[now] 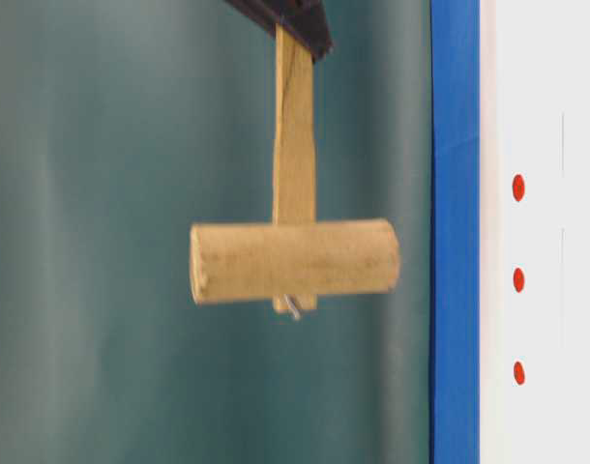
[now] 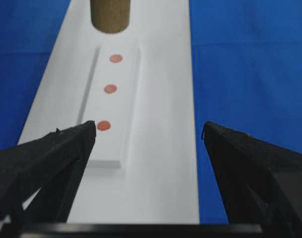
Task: Hit the mark with a hammer.
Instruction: 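Lift the mallet off the dot and move it toward the left, then move the left gripper in and grasp the mallet head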
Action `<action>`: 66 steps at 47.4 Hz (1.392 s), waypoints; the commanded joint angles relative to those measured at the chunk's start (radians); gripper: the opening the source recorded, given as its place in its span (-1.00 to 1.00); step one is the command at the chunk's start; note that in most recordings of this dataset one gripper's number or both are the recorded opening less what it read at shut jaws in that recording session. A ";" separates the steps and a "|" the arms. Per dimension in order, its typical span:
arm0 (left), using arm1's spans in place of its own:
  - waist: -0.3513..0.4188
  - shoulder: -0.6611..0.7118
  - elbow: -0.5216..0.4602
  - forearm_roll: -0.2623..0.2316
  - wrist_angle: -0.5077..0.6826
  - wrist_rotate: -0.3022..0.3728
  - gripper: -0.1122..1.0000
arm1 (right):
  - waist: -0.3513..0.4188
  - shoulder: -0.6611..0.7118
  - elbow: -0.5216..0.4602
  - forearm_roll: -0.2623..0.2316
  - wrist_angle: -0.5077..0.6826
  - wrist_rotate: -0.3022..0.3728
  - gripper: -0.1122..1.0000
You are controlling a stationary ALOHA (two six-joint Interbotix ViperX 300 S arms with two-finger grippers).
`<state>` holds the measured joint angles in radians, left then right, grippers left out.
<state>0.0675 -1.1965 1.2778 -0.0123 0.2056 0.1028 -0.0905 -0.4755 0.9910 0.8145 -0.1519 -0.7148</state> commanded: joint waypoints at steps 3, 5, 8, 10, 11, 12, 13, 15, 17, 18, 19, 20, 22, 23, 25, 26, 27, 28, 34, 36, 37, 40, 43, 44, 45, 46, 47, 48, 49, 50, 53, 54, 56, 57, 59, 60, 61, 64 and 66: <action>0.002 0.015 -0.011 -0.003 -0.008 -0.002 0.77 | 0.005 0.058 -0.091 -0.003 -0.005 0.000 -0.75; 0.002 0.015 -0.011 -0.003 -0.008 -0.002 0.77 | 0.005 0.081 -0.110 -0.003 -0.006 0.000 -0.75; 0.002 0.015 -0.011 -0.003 -0.009 -0.002 0.77 | 0.008 0.117 -0.143 -0.003 -0.005 0.000 -0.75; 0.002 0.015 -0.011 -0.002 -0.009 -0.002 0.77 | 0.011 0.143 -0.163 -0.003 -0.005 0.000 -0.75; 0.002 0.015 -0.009 -0.003 -0.011 -0.002 0.77 | 0.009 0.153 -0.172 -0.003 -0.005 0.000 -0.75; 0.000 0.015 -0.009 -0.003 -0.009 -0.002 0.77 | 0.011 0.166 -0.184 -0.003 -0.006 0.000 -0.75; 0.002 0.015 -0.009 -0.003 -0.011 -0.002 0.77 | 0.011 0.178 -0.193 -0.003 -0.005 0.000 -0.75; 0.002 0.015 -0.009 -0.002 -0.009 -0.002 0.77 | 0.011 0.204 -0.218 -0.003 -0.005 0.000 -0.75; 0.002 0.015 -0.008 -0.003 -0.009 -0.002 0.77 | 0.011 0.221 -0.235 -0.003 -0.003 0.000 -0.75; 0.002 0.015 -0.008 -0.003 -0.009 -0.002 0.77 | 0.011 0.227 -0.242 -0.003 -0.002 0.000 -0.75; 0.002 0.015 -0.008 -0.002 -0.011 -0.002 0.77 | 0.011 0.235 -0.249 -0.003 0.000 0.000 -0.75; 0.002 0.015 -0.008 -0.003 -0.009 -0.002 0.77 | 0.012 0.241 -0.253 -0.003 0.003 -0.002 -0.75; 0.000 0.015 -0.006 -0.003 -0.009 -0.002 0.77 | 0.011 0.247 -0.262 -0.003 0.009 -0.002 -0.75; 0.002 0.015 -0.006 -0.003 -0.009 -0.002 0.77 | 0.011 0.250 -0.264 -0.003 0.011 -0.002 -0.75; 0.000 0.015 -0.006 -0.003 -0.009 -0.002 0.77 | 0.011 0.252 -0.265 -0.003 0.012 -0.002 -0.75; 0.002 0.015 -0.006 -0.003 -0.009 -0.002 0.77 | 0.012 0.252 -0.265 -0.003 0.012 -0.002 -0.75; 0.002 0.015 -0.006 -0.003 -0.009 -0.002 0.77 | 0.011 0.252 -0.264 -0.003 0.012 -0.002 -0.75; 0.002 0.015 -0.006 -0.003 -0.009 -0.002 0.77 | 0.012 0.250 -0.264 -0.003 0.012 -0.002 -0.75; 0.015 0.025 -0.003 -0.003 -0.044 -0.003 0.77 | 0.011 0.249 -0.264 -0.003 0.014 -0.002 -0.75; 0.020 0.037 0.000 -0.003 -0.074 -0.003 0.77 | 0.011 0.249 -0.264 -0.003 0.014 -0.002 -0.75; 0.025 0.049 0.005 -0.003 -0.101 -0.003 0.77 | 0.011 0.249 -0.264 -0.003 0.014 -0.002 -0.75; 0.031 0.084 0.012 -0.002 -0.166 -0.002 0.77 | 0.011 0.250 -0.264 -0.005 0.012 -0.003 -0.75; 0.034 0.129 0.021 -0.003 -0.236 -0.002 0.77 | 0.012 0.249 -0.262 -0.008 0.011 -0.003 -0.75; 0.037 0.146 0.021 -0.003 -0.259 0.000 0.77 | 0.011 0.249 -0.262 -0.009 0.011 -0.005 -0.75; 0.037 0.163 0.021 -0.003 -0.281 0.000 0.77 | 0.012 0.249 -0.262 -0.009 0.011 -0.005 -0.75; 0.038 0.183 0.021 -0.003 -0.302 0.002 0.77 | 0.012 0.250 -0.262 -0.011 0.011 -0.005 -0.75; 0.040 0.199 0.020 -0.003 -0.321 0.002 0.77 | 0.012 0.250 -0.264 -0.012 0.012 -0.005 -0.75; 0.041 0.218 0.018 -0.003 -0.337 0.002 0.77 | 0.011 0.249 -0.264 -0.012 0.011 -0.005 -0.75; 0.043 0.235 0.015 -0.003 -0.353 0.002 0.77 | 0.012 0.249 -0.264 -0.012 0.011 -0.005 -0.75; 0.044 0.255 0.011 -0.002 -0.370 0.002 0.77 | 0.011 0.249 -0.264 -0.012 0.011 -0.005 -0.75; 0.049 0.318 -0.006 -0.003 -0.411 0.003 0.77 | 0.012 0.250 -0.264 -0.012 0.012 -0.005 -0.75; 0.051 0.336 -0.012 -0.003 -0.420 0.003 0.77 | 0.011 0.250 -0.264 -0.012 0.012 -0.005 -0.75; 0.057 0.377 -0.029 -0.003 -0.437 0.003 0.77 | 0.012 0.249 -0.264 -0.014 0.012 -0.005 -0.75; 0.058 0.397 -0.037 -0.003 -0.446 0.003 0.77 | 0.012 0.250 -0.264 -0.014 0.012 -0.005 -0.75; 0.066 0.436 -0.055 -0.003 -0.460 0.003 0.77 | 0.011 0.249 -0.264 -0.012 0.012 -0.005 -0.75; 0.071 0.456 -0.063 -0.003 -0.465 0.003 0.77 | 0.012 0.249 -0.264 -0.014 0.012 -0.005 -0.75; 0.075 0.477 -0.072 -0.003 -0.471 0.003 0.77 | 0.012 0.249 -0.264 -0.014 0.012 -0.005 -0.75; 0.091 0.546 -0.103 -0.003 -0.488 0.003 0.78 | 0.011 0.249 -0.264 -0.012 0.012 -0.005 -0.75; 0.094 0.586 -0.121 -0.003 -0.500 0.003 0.78 | 0.011 0.249 -0.264 -0.012 0.012 -0.005 -0.75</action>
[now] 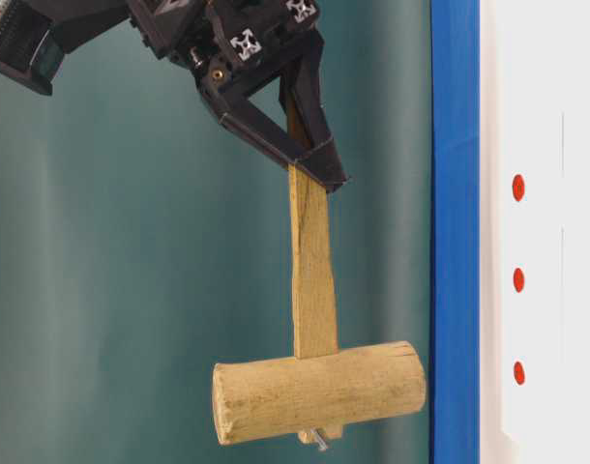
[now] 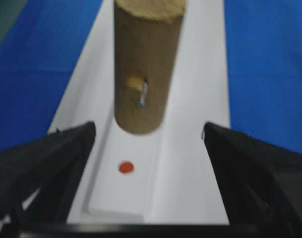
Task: Hit the mark with a hammer.
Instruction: 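Move the left gripper in and grasp the mallet head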
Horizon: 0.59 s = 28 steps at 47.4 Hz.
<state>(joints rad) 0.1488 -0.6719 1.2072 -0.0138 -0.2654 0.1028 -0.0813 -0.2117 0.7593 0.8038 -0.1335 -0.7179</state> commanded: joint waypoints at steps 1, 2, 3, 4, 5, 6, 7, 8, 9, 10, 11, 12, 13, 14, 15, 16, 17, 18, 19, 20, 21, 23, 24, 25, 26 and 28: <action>0.012 0.081 -0.060 -0.002 -0.035 0.003 0.78 | 0.002 -0.014 -0.031 -0.002 -0.006 -0.002 -0.75; 0.012 0.101 -0.071 0.000 -0.043 0.003 0.78 | 0.002 -0.015 -0.032 -0.003 -0.006 -0.002 -0.75; 0.012 0.120 -0.081 -0.002 -0.049 0.003 0.78 | 0.003 -0.014 -0.032 -0.002 -0.005 -0.002 -0.75; 0.012 0.141 -0.092 -0.002 -0.054 0.003 0.79 | 0.003 -0.014 -0.032 -0.002 -0.006 -0.002 -0.75; 0.011 0.160 -0.103 -0.002 -0.060 0.003 0.80 | 0.002 -0.015 -0.032 -0.003 -0.005 -0.002 -0.75; 0.012 0.178 -0.115 -0.002 -0.063 0.002 0.80 | 0.003 -0.014 -0.032 -0.002 -0.006 -0.002 -0.75; 0.011 0.195 -0.126 -0.002 -0.064 0.002 0.80 | 0.003 -0.015 -0.031 -0.003 -0.005 -0.002 -0.75; 0.011 0.215 -0.138 -0.002 -0.064 0.003 0.80 | 0.003 -0.015 -0.031 -0.002 -0.005 -0.002 -0.75; 0.012 0.230 -0.150 -0.002 -0.064 0.003 0.80 | 0.003 -0.015 -0.032 -0.002 -0.005 -0.002 -0.75; 0.011 0.245 -0.164 -0.002 -0.064 0.008 0.80 | 0.002 -0.015 -0.031 -0.003 -0.006 -0.002 -0.75; 0.011 0.261 -0.175 0.000 -0.064 0.014 0.80 | 0.002 -0.015 -0.031 -0.002 -0.006 -0.002 -0.75; 0.012 0.275 -0.186 -0.002 -0.064 0.015 0.80 | 0.003 -0.014 -0.031 -0.003 -0.006 -0.002 -0.75; 0.011 0.287 -0.196 0.000 -0.064 0.017 0.81 | 0.002 -0.014 -0.031 -0.003 -0.006 -0.002 -0.75; 0.012 0.299 -0.209 0.000 -0.064 0.018 0.81 | 0.002 -0.014 -0.031 -0.003 -0.005 -0.002 -0.75; 0.012 0.314 -0.221 0.000 -0.064 0.021 0.81 | 0.002 -0.015 -0.031 -0.002 -0.006 -0.002 -0.75; 0.011 0.324 -0.229 0.000 -0.064 0.021 0.81 | 0.003 -0.014 -0.031 -0.003 -0.006 -0.002 -0.75; 0.012 0.330 -0.238 0.000 -0.064 0.021 0.82 | 0.003 -0.014 -0.031 -0.002 -0.005 -0.002 -0.75; 0.011 0.337 -0.244 0.002 -0.064 0.021 0.82 | 0.003 -0.015 -0.031 -0.002 -0.005 -0.002 -0.75; 0.012 0.345 -0.249 0.000 -0.064 0.021 0.82 | 0.002 -0.015 -0.031 -0.002 -0.005 -0.002 -0.75; 0.011 0.351 -0.255 0.000 -0.064 0.021 0.82 | 0.002 -0.014 -0.031 -0.003 -0.005 -0.002 -0.75; 0.012 0.356 -0.259 0.000 -0.064 0.021 0.82 | 0.003 -0.015 -0.031 -0.002 -0.005 -0.002 -0.75; 0.012 0.365 -0.267 0.000 -0.067 0.021 0.83 | 0.002 -0.015 -0.031 -0.002 -0.005 -0.002 -0.75; 0.011 0.370 -0.270 0.000 -0.069 0.021 0.83 | 0.003 -0.015 -0.031 -0.002 -0.005 -0.002 -0.75; 0.012 0.373 -0.275 0.000 -0.069 0.021 0.83 | 0.002 -0.014 -0.031 -0.003 -0.005 -0.002 -0.75; 0.012 0.376 -0.278 0.000 -0.069 0.020 0.83 | 0.002 -0.015 -0.031 -0.003 -0.005 -0.003 -0.75; 0.011 0.382 -0.285 0.000 -0.069 0.020 0.83 | 0.002 -0.014 -0.031 -0.003 -0.008 -0.003 -0.75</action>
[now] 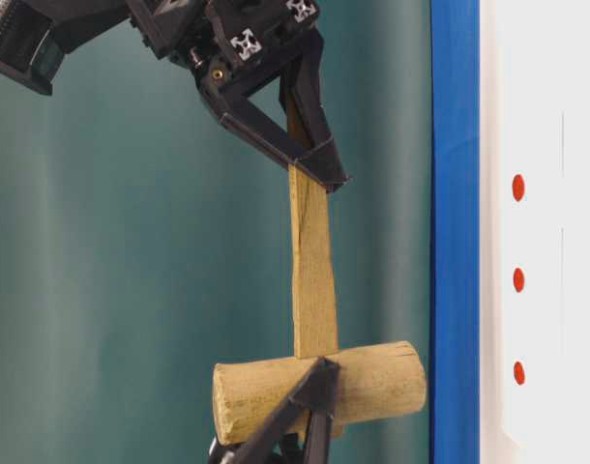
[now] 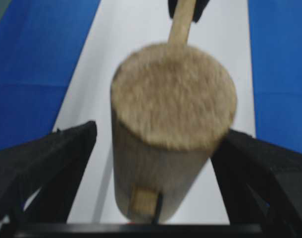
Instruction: Hit the mark with a hammer.
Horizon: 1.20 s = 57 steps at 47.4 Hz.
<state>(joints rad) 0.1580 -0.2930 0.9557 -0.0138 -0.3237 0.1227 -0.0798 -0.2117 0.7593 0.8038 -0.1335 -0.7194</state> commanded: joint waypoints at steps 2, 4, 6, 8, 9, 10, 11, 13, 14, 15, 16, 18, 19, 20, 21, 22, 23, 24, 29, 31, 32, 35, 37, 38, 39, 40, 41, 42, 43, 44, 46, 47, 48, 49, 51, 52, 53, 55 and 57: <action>0.002 0.009 -0.040 0.000 -0.012 0.000 0.83 | 0.000 -0.015 -0.031 -0.003 -0.008 -0.002 -0.75; 0.000 0.014 -0.044 0.000 -0.012 0.000 0.83 | 0.000 -0.015 -0.031 -0.003 -0.009 -0.002 -0.75; 0.000 0.018 -0.048 0.000 -0.012 0.000 0.83 | 0.000 -0.014 -0.031 -0.002 -0.009 -0.002 -0.75; 0.000 0.021 -0.049 0.000 -0.012 0.000 0.83 | 0.000 -0.015 -0.031 -0.002 -0.009 -0.002 -0.75; 0.000 0.021 -0.051 0.000 -0.012 0.000 0.83 | 0.000 -0.014 -0.031 -0.002 -0.009 -0.002 -0.75; -0.002 0.023 -0.049 0.000 -0.012 0.000 0.83 | 0.000 -0.015 -0.031 -0.002 -0.008 -0.002 -0.75; 0.000 0.025 -0.051 0.000 -0.011 0.000 0.82 | 0.002 -0.015 -0.031 -0.002 -0.009 -0.002 -0.75; -0.002 0.023 -0.051 0.000 -0.012 0.000 0.81 | 0.002 -0.014 -0.031 -0.002 -0.009 -0.002 -0.75; 0.000 0.025 -0.049 0.000 -0.012 -0.002 0.80 | 0.002 -0.015 -0.031 -0.003 -0.009 -0.002 -0.75; -0.002 0.025 -0.051 0.000 -0.011 -0.003 0.78 | 0.002 -0.015 -0.031 -0.002 -0.008 -0.002 -0.75; -0.002 0.025 -0.049 0.000 -0.011 -0.005 0.77 | 0.000 -0.014 -0.031 -0.003 -0.009 -0.002 -0.75; -0.002 0.025 -0.051 0.000 -0.009 -0.009 0.71 | 0.000 -0.015 -0.031 -0.002 -0.008 -0.002 -0.75; -0.002 0.025 -0.049 0.000 -0.009 -0.014 0.66 | 0.000 -0.015 -0.031 -0.003 -0.006 -0.002 -0.75; 0.000 0.025 -0.049 0.000 -0.009 -0.015 0.60 | 0.002 -0.015 -0.031 -0.003 -0.005 -0.002 -0.75; -0.002 0.025 -0.049 0.000 -0.009 -0.015 0.52 | 0.002 -0.014 -0.031 -0.002 -0.005 -0.002 -0.75; -0.002 0.025 -0.049 0.000 -0.009 -0.015 0.42 | 0.002 -0.015 -0.031 -0.003 -0.005 -0.002 -0.75; -0.003 0.025 -0.049 0.000 -0.009 -0.015 0.29 | 0.000 -0.015 -0.031 -0.002 -0.003 -0.002 -0.75; -0.003 0.025 -0.048 0.000 -0.009 -0.015 0.18 | 0.002 -0.014 -0.031 -0.002 -0.003 -0.002 -0.75; -0.005 0.023 -0.048 0.000 -0.012 -0.015 0.02 | 0.002 -0.015 -0.032 -0.003 0.011 -0.002 -0.75; -0.005 0.023 -0.048 0.000 -0.012 -0.015 0.02 | 0.000 -0.015 -0.032 -0.002 0.015 -0.002 -0.75; -0.005 0.023 -0.048 0.000 -0.012 -0.015 0.02 | 0.000 -0.015 -0.034 -0.002 0.015 0.000 -0.75; -0.005 0.023 -0.046 0.000 -0.012 -0.015 0.02 | 0.000 -0.015 -0.034 -0.002 0.025 0.000 -0.75; -0.005 0.021 -0.046 0.000 -0.012 -0.015 0.02 | 0.002 -0.015 -0.034 -0.002 0.029 0.000 -0.75; -0.005 0.021 -0.044 0.000 -0.012 -0.015 0.02 | 0.000 -0.014 -0.034 -0.002 0.032 0.000 -0.75; -0.005 0.021 -0.044 0.000 -0.012 -0.015 0.02 | 0.002 -0.014 -0.035 -0.002 0.032 0.000 -0.75; -0.005 0.021 -0.043 0.000 -0.011 -0.015 0.02 | 0.000 -0.015 -0.035 -0.002 0.034 0.000 -0.75; -0.005 0.020 -0.043 0.000 -0.012 -0.015 0.02 | 0.000 -0.015 -0.035 -0.002 0.034 0.002 -0.75; -0.005 0.020 -0.041 0.000 -0.012 -0.015 0.02 | 0.000 -0.015 -0.034 -0.002 0.032 0.000 -0.75; -0.005 0.020 -0.041 0.000 -0.012 -0.015 0.02 | 0.002 -0.015 -0.034 -0.002 0.034 0.000 -0.75; -0.005 0.020 -0.041 0.000 -0.011 -0.015 0.02 | 0.000 -0.014 -0.034 -0.002 0.032 0.000 -0.75; -0.006 0.018 -0.041 0.000 -0.009 -0.017 0.02 | 0.000 -0.015 -0.034 -0.002 0.034 0.000 -0.75; -0.005 0.018 -0.041 0.000 -0.009 -0.017 0.02 | 0.002 -0.014 -0.035 -0.002 0.034 0.000 -0.75; -0.006 0.018 -0.040 0.000 -0.008 -0.017 0.02 | 0.000 -0.015 -0.034 -0.002 0.034 0.002 -0.75; -0.005 0.017 -0.040 0.000 -0.006 -0.017 0.02 | 0.002 -0.014 -0.035 -0.002 0.034 0.000 -0.75; -0.005 0.017 -0.038 0.000 -0.006 -0.018 0.02 | 0.002 -0.015 -0.034 -0.002 0.034 0.000 -0.75; -0.006 0.017 -0.038 0.000 -0.005 -0.018 0.02 | 0.002 -0.015 -0.034 -0.002 0.032 0.000 -0.75; -0.005 0.015 -0.037 0.000 -0.005 -0.018 0.02 | 0.000 -0.014 -0.034 -0.002 0.034 0.000 -0.75; -0.005 0.012 -0.035 0.000 -0.005 -0.018 0.02 | 0.000 -0.014 -0.034 -0.003 0.034 0.000 -0.75; -0.006 0.011 -0.032 0.000 -0.003 -0.018 0.02 | 0.002 -0.015 -0.034 -0.002 0.034 0.002 -0.75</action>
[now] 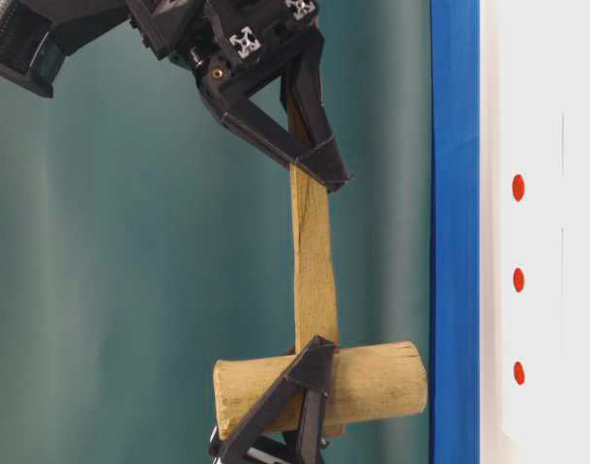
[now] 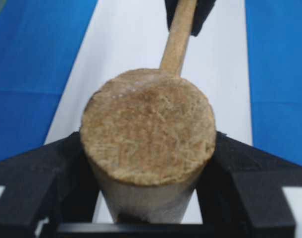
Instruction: Hit the mark with a hammer.
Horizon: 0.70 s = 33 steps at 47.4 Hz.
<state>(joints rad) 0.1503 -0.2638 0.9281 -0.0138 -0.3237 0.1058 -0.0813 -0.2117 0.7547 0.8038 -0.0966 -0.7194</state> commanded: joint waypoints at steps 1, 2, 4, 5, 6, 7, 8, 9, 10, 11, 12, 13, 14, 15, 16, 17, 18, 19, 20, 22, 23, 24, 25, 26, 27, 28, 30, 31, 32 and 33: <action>0.003 -0.020 -0.003 0.000 -0.003 -0.003 0.02 | 0.002 -0.014 -0.029 -0.002 -0.003 0.002 -0.75; 0.003 -0.020 -0.002 0.000 -0.003 -0.003 0.02 | 0.002 -0.015 -0.029 -0.002 0.000 0.002 -0.75; 0.003 -0.021 0.000 0.000 -0.003 -0.003 0.02 | 0.002 -0.015 -0.029 0.000 0.002 0.003 -0.75; 0.002 -0.021 0.000 0.000 -0.003 -0.003 0.02 | 0.003 -0.015 -0.029 0.000 0.002 0.005 -0.75; 0.003 -0.023 0.002 0.000 -0.002 -0.005 0.02 | 0.003 -0.015 -0.029 0.000 0.000 0.006 -0.75; 0.002 -0.023 0.002 0.000 0.000 -0.005 0.02 | 0.002 -0.015 -0.029 0.000 0.002 0.006 -0.75; 0.002 -0.025 0.002 0.000 0.002 -0.005 0.02 | 0.002 -0.014 -0.029 0.000 0.002 0.009 -0.73; 0.002 -0.025 0.003 0.000 0.003 -0.003 0.02 | 0.003 -0.014 -0.029 0.000 0.002 0.011 -0.68; 0.003 -0.026 0.003 0.000 0.005 -0.003 0.02 | 0.002 -0.015 -0.029 0.000 0.000 0.012 -0.63; 0.003 -0.025 0.003 0.000 0.006 -0.003 0.02 | 0.002 -0.015 -0.029 0.002 0.000 0.014 -0.54; 0.002 -0.026 0.005 -0.002 0.006 -0.005 0.02 | 0.003 -0.015 -0.029 0.002 -0.002 0.015 -0.45; 0.003 -0.026 0.005 0.000 0.008 -0.005 0.02 | 0.003 -0.014 -0.029 0.002 -0.003 0.017 -0.37; 0.002 -0.026 0.005 -0.002 0.009 -0.005 0.02 | 0.002 -0.014 -0.029 0.005 -0.005 0.018 -0.27; 0.003 -0.026 0.005 -0.002 0.011 -0.005 0.02 | 0.002 -0.015 -0.031 0.006 -0.006 0.018 -0.16; 0.003 -0.026 0.005 -0.002 0.012 -0.005 0.02 | 0.003 -0.015 -0.031 0.008 -0.006 0.018 -0.03; 0.002 -0.026 0.005 0.000 0.015 -0.005 0.02 | 0.002 -0.014 -0.031 0.008 -0.008 0.018 0.08; 0.003 -0.026 0.005 -0.002 0.017 -0.006 0.02 | 0.003 -0.015 -0.031 0.008 -0.009 0.017 0.20; 0.002 -0.026 0.005 -0.002 0.018 -0.006 0.02 | 0.002 -0.014 -0.032 0.006 -0.011 0.017 0.31; 0.003 -0.028 0.005 -0.002 0.021 -0.008 0.02 | 0.002 -0.015 -0.032 0.006 -0.014 0.015 0.42; 0.003 -0.028 0.005 -0.002 0.026 -0.018 0.02 | 0.003 -0.015 -0.032 0.005 -0.020 0.012 0.66; 0.003 -0.028 0.005 -0.002 0.028 -0.023 0.02 | 0.002 -0.015 -0.032 0.005 -0.023 0.012 0.74; 0.003 -0.028 0.005 -0.002 0.029 -0.028 0.02 | 0.002 -0.015 -0.032 0.005 -0.026 0.011 0.82; 0.003 -0.028 0.005 -0.002 0.029 -0.035 0.02 | 0.003 -0.015 -0.034 0.005 -0.028 0.009 0.87; 0.003 -0.029 0.006 -0.002 0.031 -0.041 0.02 | 0.002 -0.015 -0.035 0.005 -0.029 0.009 0.88; 0.003 -0.029 0.005 -0.002 0.032 -0.052 0.02 | 0.002 -0.015 -0.035 0.005 -0.028 0.008 0.85; 0.003 -0.031 0.005 -0.002 0.032 -0.060 0.02 | 0.003 -0.017 -0.038 0.003 -0.029 0.006 0.81; 0.003 -0.032 0.003 -0.002 0.037 -0.083 0.02 | 0.003 -0.017 -0.040 0.002 -0.029 0.005 0.76; 0.003 -0.034 0.002 -0.002 0.038 -0.103 0.02 | 0.002 -0.017 -0.041 0.000 -0.028 0.003 0.76; 0.003 -0.035 0.000 -0.002 0.041 -0.120 0.02 | 0.002 -0.018 -0.043 -0.002 -0.029 0.003 0.76; 0.003 -0.037 0.000 -0.002 0.044 -0.138 0.02 | 0.002 -0.018 -0.044 -0.005 -0.029 0.002 0.77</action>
<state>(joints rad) 0.1534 -0.2730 0.9465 -0.0138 -0.2792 0.0077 -0.0798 -0.2132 0.7409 0.8069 -0.1166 -0.7148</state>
